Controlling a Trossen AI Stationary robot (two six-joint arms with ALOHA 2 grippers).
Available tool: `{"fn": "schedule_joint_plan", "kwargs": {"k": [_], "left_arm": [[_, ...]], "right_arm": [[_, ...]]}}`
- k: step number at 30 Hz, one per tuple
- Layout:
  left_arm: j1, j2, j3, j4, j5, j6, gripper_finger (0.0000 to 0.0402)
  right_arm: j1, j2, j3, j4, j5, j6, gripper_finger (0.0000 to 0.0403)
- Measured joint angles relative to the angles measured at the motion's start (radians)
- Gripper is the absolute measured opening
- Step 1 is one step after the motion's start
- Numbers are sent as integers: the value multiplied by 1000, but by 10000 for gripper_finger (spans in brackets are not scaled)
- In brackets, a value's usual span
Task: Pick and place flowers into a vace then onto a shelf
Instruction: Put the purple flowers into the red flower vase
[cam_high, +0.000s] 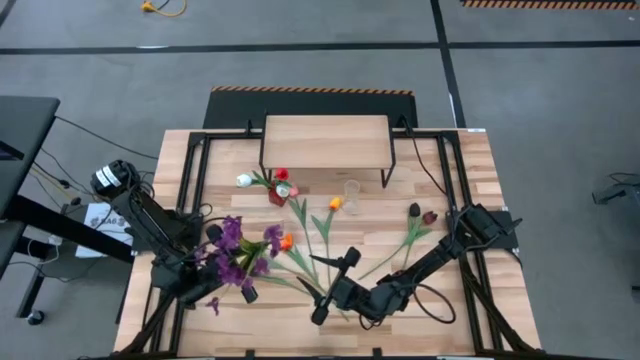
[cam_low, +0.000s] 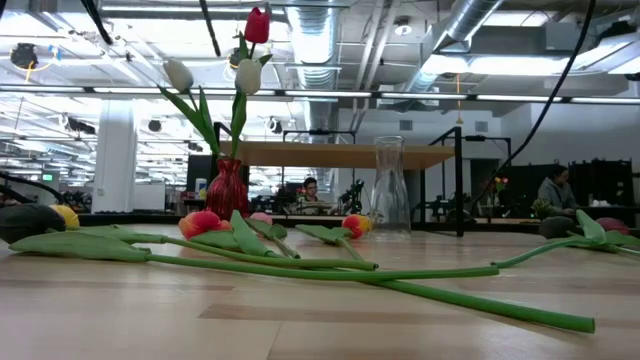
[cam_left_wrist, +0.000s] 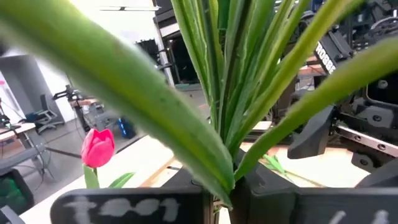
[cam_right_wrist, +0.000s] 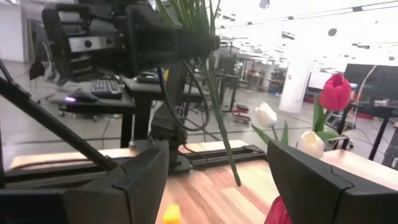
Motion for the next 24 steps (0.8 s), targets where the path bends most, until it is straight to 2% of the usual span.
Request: {"fn": "schedule_joint_plan", "kwargs": {"k": [4,9,11,16,18,24], "left_arm": [[-13,0,0,-28,-3,1,0],[-40,0,0,-30,-79,63,0],[-56,0,0,-29,-75,97,0],[-104,-25,0,-35,35,130,0],[-119,-49,0,-89,98,121,0],[-108,-166,0,-429,414,-146,0]], "right_arm": [[0,0,0,-15,0,4,265],[0,0,0,-24,0,8,265],[0,0,0,-25,-1,8,265],[0,0,0,-25,-9,8,265],[0,0,0,-25,-11,8,265],[0,0,0,-28,-11,8,265]]}}
